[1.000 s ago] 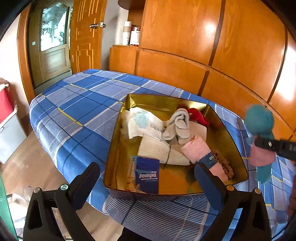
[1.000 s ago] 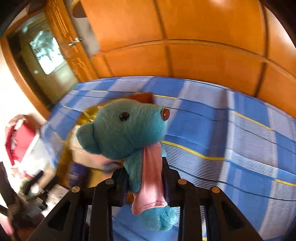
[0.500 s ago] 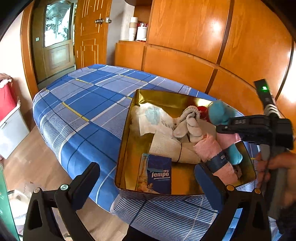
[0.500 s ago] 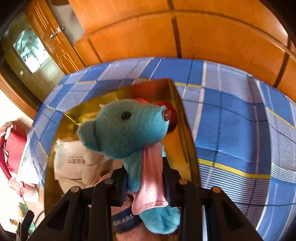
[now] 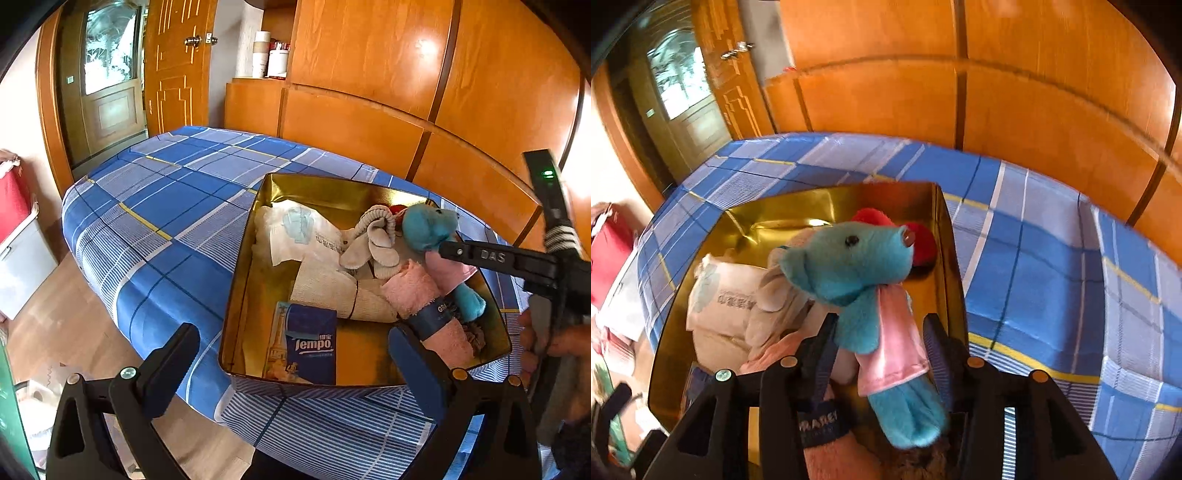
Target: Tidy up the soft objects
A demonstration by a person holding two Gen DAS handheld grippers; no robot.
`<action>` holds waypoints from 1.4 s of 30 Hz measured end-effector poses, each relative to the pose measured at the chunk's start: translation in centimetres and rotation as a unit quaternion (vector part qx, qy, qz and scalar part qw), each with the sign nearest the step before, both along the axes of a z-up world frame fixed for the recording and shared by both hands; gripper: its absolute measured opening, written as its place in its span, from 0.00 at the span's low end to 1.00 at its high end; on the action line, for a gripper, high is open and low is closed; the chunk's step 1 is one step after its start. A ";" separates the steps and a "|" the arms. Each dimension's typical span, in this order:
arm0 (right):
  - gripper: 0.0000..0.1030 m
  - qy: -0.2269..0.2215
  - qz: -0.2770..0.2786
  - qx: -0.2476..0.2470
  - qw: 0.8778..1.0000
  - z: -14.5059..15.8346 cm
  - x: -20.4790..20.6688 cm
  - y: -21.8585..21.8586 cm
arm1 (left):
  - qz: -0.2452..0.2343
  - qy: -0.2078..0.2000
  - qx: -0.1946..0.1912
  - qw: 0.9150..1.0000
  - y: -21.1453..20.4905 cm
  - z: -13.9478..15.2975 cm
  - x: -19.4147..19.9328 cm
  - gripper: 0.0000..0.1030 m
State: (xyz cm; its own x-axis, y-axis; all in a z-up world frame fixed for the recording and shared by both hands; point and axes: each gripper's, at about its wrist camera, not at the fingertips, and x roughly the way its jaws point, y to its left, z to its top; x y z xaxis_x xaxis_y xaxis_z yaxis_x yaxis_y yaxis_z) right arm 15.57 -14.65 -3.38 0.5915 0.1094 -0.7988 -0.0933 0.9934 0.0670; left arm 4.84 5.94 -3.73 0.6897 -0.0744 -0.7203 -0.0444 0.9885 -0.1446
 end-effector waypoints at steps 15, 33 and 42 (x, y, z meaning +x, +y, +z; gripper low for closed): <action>0.42 0.060 0.108 0.066 0.990 -3.7 -2.8 3.2 | 0.007 -0.016 0.019 1.000 0.0 1.2 -1.0 1.00; 0.45 -0.043 0.064 0.017 0.997 0.1 -8.1 2.4 | 0.018 -0.037 0.033 0.999 -0.6 2.5 -2.1 1.00; 0.45 -0.092 -0.026 -0.022 0.995 2.2 -11.4 -0.5 | 0.019 -0.064 0.026 0.997 -1.8 3.7 -3.4 1.00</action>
State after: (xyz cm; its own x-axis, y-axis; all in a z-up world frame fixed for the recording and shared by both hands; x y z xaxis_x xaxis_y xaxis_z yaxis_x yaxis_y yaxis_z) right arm 4.21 -15.16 -1.13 0.7318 0.0416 -0.6803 -0.0476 0.9988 0.0099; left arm 1.41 4.12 0.00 0.7779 -0.0118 -0.6282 -0.0664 0.9927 -0.1008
